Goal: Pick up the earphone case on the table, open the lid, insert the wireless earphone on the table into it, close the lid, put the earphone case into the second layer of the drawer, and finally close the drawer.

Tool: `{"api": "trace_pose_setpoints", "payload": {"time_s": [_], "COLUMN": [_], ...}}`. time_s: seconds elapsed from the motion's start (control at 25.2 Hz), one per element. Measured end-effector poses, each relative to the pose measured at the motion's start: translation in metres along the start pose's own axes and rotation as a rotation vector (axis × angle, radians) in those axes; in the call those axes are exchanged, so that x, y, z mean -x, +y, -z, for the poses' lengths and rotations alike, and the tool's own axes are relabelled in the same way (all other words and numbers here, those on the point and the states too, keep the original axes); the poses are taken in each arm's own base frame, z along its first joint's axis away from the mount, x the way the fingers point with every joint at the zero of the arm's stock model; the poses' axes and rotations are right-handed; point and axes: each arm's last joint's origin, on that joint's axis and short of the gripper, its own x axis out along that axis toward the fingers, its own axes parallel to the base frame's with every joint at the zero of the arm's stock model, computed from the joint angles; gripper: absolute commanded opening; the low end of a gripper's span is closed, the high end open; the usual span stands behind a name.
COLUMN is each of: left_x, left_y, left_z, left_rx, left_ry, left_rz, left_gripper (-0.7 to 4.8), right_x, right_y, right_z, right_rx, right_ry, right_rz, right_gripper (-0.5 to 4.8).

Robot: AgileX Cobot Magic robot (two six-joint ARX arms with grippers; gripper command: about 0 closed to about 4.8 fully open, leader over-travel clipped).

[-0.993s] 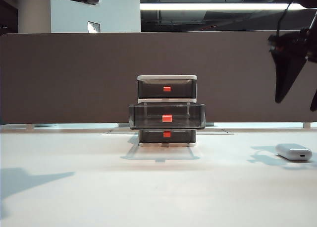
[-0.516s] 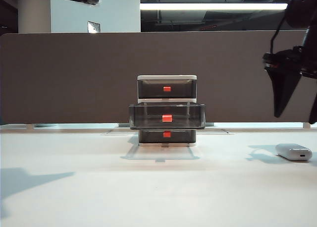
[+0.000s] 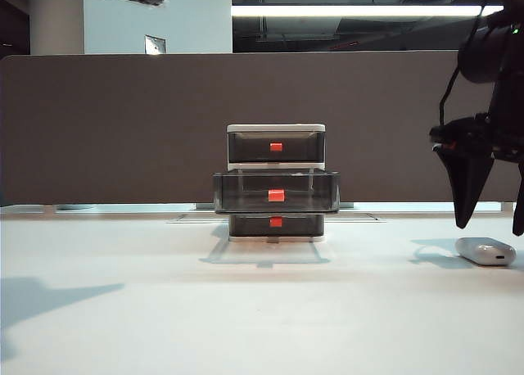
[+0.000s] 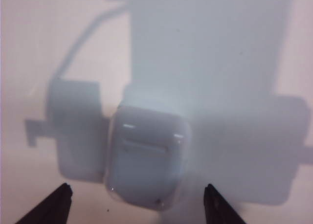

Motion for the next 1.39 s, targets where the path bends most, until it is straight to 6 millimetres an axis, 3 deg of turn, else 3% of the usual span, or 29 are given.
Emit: {"api": "trace_pose_setpoints", "payload": {"time_s": [0.6, 1.27, 1.39], "left_x": [0.0, 0.0, 0.0], "left_y": [0.0, 0.0, 0.0], "left_z": [0.0, -0.002, -0.002], "left_rx": [0.0, -0.001, -0.001], "left_ry": [0.0, -0.019, -0.019], "left_rz": [0.0, 0.001, 0.001], "left_gripper": [-0.06, -0.06, -0.06], "right_x": [-0.02, -0.028, -0.028], "right_y": [-0.003, -0.004, -0.004], "right_z": [-0.007, -0.01, -0.01], "right_rx": [0.0, -0.001, -0.001], "right_ry": [0.004, 0.017, 0.019], "right_rz": [0.001, 0.001, 0.001], "right_gripper": [3.7, 3.68, 3.48]}}
